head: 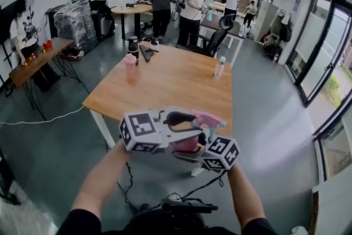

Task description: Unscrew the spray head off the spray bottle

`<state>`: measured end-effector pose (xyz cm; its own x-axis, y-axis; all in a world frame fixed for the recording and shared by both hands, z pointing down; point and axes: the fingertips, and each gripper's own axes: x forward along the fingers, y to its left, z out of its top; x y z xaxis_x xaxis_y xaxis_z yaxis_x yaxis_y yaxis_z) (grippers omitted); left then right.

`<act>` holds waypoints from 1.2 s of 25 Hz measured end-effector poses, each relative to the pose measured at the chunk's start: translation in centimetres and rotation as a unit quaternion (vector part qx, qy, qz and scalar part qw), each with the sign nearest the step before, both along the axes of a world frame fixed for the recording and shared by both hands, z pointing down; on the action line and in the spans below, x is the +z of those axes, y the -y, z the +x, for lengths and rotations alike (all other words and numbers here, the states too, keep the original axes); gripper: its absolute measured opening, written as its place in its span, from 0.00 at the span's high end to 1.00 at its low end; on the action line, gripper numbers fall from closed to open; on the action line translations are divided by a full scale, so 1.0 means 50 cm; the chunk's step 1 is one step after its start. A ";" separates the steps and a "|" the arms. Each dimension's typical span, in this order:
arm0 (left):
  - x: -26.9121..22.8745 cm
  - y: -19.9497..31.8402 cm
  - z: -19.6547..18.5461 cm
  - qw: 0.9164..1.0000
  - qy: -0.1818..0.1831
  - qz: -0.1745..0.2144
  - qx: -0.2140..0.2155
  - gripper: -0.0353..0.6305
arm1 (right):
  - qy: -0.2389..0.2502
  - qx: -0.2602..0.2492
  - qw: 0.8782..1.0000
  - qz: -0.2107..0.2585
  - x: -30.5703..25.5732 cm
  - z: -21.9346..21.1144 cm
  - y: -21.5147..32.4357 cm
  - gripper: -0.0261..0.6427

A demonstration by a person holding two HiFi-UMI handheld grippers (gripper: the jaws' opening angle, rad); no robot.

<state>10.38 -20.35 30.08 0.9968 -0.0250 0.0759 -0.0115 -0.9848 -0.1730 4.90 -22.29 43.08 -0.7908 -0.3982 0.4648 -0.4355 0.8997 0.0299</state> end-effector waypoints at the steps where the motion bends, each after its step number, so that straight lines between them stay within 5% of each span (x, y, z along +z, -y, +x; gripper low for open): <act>1: -0.006 0.002 -0.002 1.000 -0.008 -0.001 -0.003 0.73 | -0.001 0.000 1.000 -0.001 0.004 -0.001 0.000 0.37; 18: -0.157 0.071 -0.043 0.991 -0.108 0.013 -0.074 0.73 | 0.006 0.037 0.999 -0.019 0.055 0.023 0.026 0.37; 30: -0.151 0.145 -0.088 0.984 -0.100 0.026 -0.144 0.74 | 0.021 0.083 0.996 -0.001 0.040 0.041 0.078 0.37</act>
